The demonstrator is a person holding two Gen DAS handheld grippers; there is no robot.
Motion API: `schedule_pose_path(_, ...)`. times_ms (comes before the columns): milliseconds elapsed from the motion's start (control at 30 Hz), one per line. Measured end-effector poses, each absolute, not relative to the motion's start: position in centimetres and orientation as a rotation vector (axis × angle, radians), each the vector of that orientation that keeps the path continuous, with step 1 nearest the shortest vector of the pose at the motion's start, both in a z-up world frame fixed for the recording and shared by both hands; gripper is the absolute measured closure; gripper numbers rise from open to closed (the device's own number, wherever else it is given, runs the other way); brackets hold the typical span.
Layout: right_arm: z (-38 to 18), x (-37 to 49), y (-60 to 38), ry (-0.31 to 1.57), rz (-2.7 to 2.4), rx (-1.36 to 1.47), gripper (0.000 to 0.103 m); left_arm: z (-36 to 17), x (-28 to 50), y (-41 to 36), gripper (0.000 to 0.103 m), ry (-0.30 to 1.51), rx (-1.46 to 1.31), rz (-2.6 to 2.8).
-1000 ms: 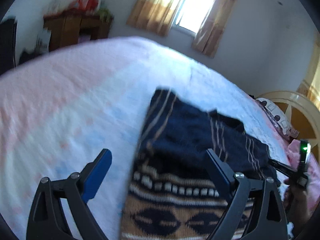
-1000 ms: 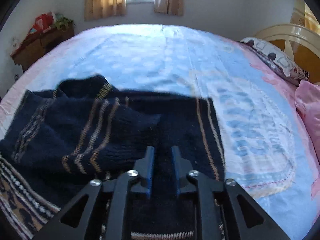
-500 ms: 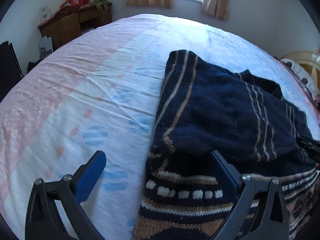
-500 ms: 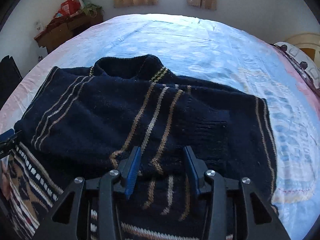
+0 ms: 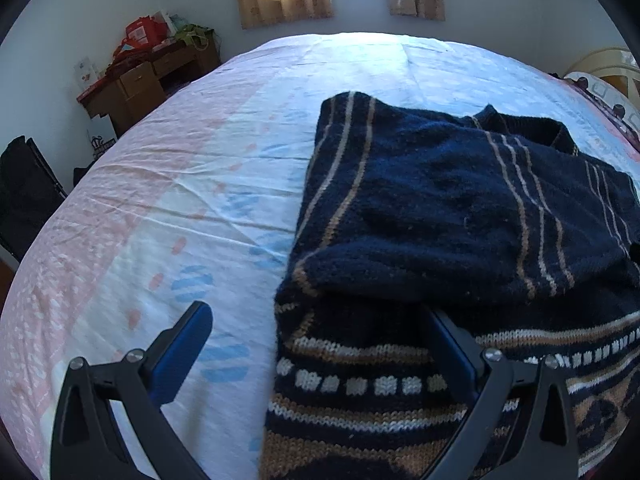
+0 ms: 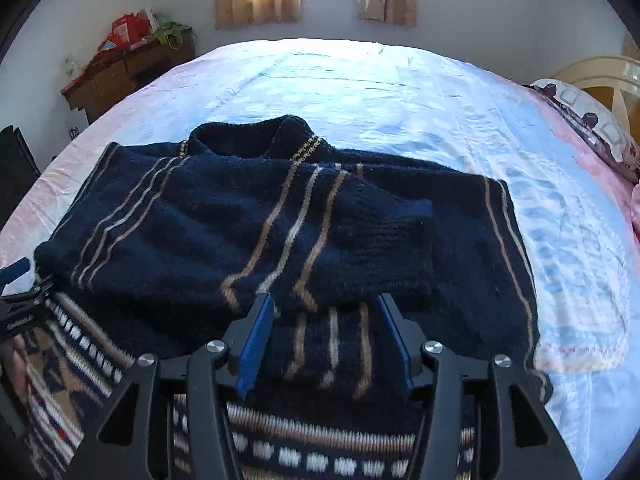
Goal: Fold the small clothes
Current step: 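Move both grippers back to the patterned hem of the navy sweater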
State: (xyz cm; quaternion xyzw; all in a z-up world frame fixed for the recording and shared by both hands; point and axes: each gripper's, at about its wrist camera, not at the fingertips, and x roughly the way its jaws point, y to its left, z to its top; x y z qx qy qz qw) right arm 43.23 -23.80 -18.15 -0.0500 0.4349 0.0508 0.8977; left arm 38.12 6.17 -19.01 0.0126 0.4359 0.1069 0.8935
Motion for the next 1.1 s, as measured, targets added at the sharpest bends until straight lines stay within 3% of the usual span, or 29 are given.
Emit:
schedule_pose_path(433, -17.7, 39.5, -26.0, 0.919, 0.112, -0.090, 0.047, -16.7, 35.9, 5.6, 0.000, 0.898, -0.032, 0.130)
schedule_pose_path(867, -14.1, 29.3, -27.3, 0.859, 0.192, -0.074, 0.043, -9.1, 24.7, 4.8, 0.000, 0.697, -0.065, -0.004)
schedule_pose_path(1100, -13.9, 23.3, -27.8, 0.849, 0.220, -0.105, 0.042, -8.5, 19.6, 4.4, 0.000, 0.662, -0.006, -0.040)
